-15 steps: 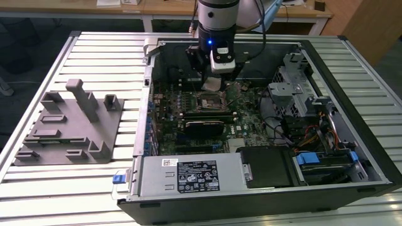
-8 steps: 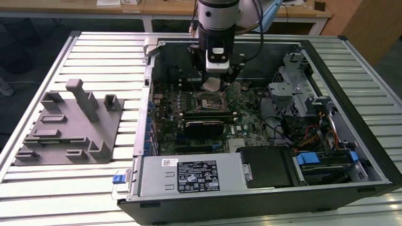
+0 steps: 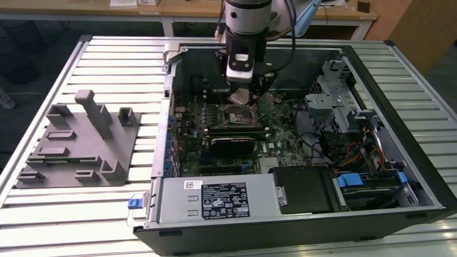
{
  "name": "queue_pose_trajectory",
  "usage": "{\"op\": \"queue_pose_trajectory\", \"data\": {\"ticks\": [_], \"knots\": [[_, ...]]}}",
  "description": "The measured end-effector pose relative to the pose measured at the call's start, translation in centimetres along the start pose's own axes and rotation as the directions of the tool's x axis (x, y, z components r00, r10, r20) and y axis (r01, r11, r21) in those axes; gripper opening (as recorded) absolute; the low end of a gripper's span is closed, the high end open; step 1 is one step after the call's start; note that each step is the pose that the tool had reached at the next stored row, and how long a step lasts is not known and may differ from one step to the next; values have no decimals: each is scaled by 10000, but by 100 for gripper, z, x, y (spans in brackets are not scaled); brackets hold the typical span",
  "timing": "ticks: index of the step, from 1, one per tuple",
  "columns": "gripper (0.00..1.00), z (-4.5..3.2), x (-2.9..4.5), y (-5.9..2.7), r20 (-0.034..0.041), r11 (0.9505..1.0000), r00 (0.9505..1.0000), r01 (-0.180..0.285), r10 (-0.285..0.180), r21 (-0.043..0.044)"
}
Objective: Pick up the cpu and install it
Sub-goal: 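Place the cpu into insertion slot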
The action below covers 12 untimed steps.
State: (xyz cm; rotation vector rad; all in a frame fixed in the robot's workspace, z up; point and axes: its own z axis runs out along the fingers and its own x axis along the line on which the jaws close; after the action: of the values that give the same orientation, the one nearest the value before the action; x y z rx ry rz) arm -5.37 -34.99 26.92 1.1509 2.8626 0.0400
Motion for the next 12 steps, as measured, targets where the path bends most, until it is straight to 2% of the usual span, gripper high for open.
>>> {"op": "queue_pose_trajectory", "data": {"ticks": [3,6,9,12], "knots": [[55,1,0,0,25,9985,9985,-539,539,22],[55,2,0,0,52,9940,9940,-1092,1091,44],[55,3,0,0,79,9867,9867,-1624,1624,63],[55,5,0,0,107,9765,9765,-2154,2153,82]]}}
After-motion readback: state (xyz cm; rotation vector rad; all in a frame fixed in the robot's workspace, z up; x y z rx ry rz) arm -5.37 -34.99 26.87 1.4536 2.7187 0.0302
